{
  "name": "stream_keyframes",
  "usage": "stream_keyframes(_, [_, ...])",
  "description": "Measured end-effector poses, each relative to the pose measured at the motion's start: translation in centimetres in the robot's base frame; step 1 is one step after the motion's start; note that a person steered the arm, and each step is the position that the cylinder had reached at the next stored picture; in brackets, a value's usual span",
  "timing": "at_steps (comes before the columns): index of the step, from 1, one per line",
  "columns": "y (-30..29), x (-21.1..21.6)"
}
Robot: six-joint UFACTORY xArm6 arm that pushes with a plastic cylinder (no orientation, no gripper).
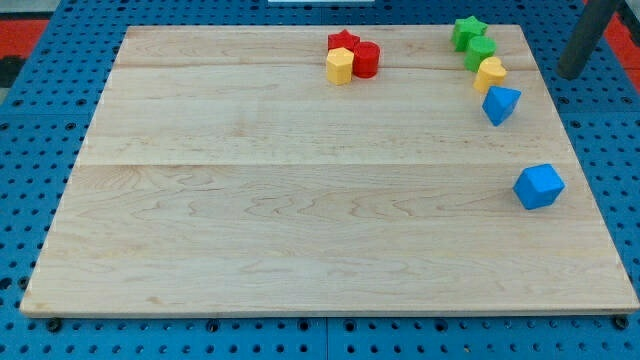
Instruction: Place the yellow heart below the red circle
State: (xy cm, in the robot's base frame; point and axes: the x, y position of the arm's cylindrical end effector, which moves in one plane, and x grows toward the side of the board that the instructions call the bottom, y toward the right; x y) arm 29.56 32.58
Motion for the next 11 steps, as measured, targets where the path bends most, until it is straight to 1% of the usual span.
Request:
stream_keyframes(1, [-0.4, 0.0])
stream_keyframes(2, [-3.8, 0.0])
stream_keyframes(4, [-6.5, 0.0])
stream_keyframes(7, [-18.4, 0.0])
stream_keyframes(8, [-20.1, 0.0])
stream_keyframes(9, [-20.2, 0.0])
stream_keyframes(10, [-22.3, 0.0])
stream_keyframes(11, [-22.5, 0.0])
